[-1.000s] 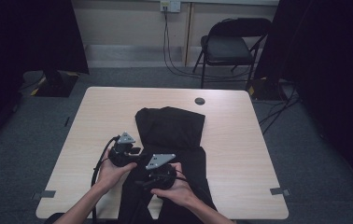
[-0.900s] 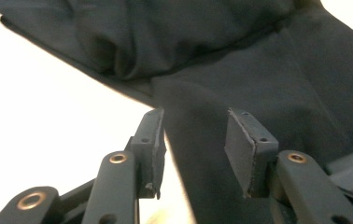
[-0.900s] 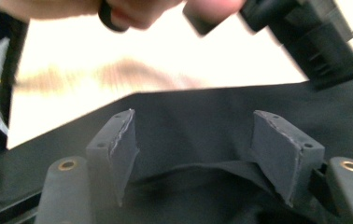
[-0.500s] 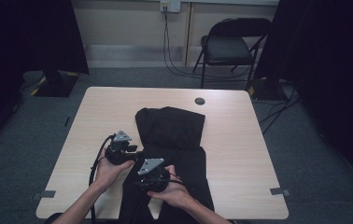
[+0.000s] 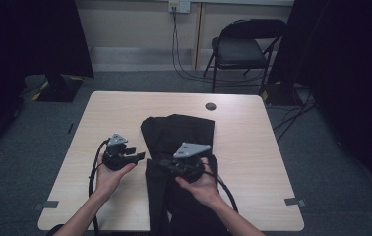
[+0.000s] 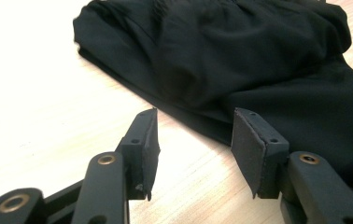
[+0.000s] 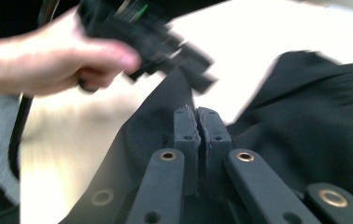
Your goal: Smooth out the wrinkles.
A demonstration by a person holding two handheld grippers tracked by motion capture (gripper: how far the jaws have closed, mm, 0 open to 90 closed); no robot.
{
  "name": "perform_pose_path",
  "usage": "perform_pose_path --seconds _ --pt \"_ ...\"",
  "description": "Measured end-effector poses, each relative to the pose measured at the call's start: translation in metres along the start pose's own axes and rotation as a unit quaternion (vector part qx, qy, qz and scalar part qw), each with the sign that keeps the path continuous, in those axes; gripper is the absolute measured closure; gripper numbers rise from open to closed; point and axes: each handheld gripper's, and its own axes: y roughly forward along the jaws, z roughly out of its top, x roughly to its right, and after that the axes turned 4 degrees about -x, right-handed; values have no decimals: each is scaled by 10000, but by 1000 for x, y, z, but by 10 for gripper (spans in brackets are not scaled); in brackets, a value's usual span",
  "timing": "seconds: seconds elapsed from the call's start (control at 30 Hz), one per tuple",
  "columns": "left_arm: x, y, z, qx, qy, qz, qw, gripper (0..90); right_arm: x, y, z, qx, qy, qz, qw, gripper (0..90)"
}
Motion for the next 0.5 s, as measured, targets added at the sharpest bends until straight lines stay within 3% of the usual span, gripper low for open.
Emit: perform_pose_path --seconds 0.17,0.27,0.37,0.5 --pt "11 9 -2 -300 279 -133 9991 539 37 -41 -9 215 321 -349 9986 871" --pt "26 14 -1 -394 598 -316 9969 587 52 -52 -24 -5 388 -539 9978 869" --pt "42 20 -1 -418 619 -668 9950 619 66 -53 -43 -273 506 -651 9962 864" --pt "64 38 -1 -771 1038 -720 9890 620 78 -47 -67 -636 615 -714 9935 859"
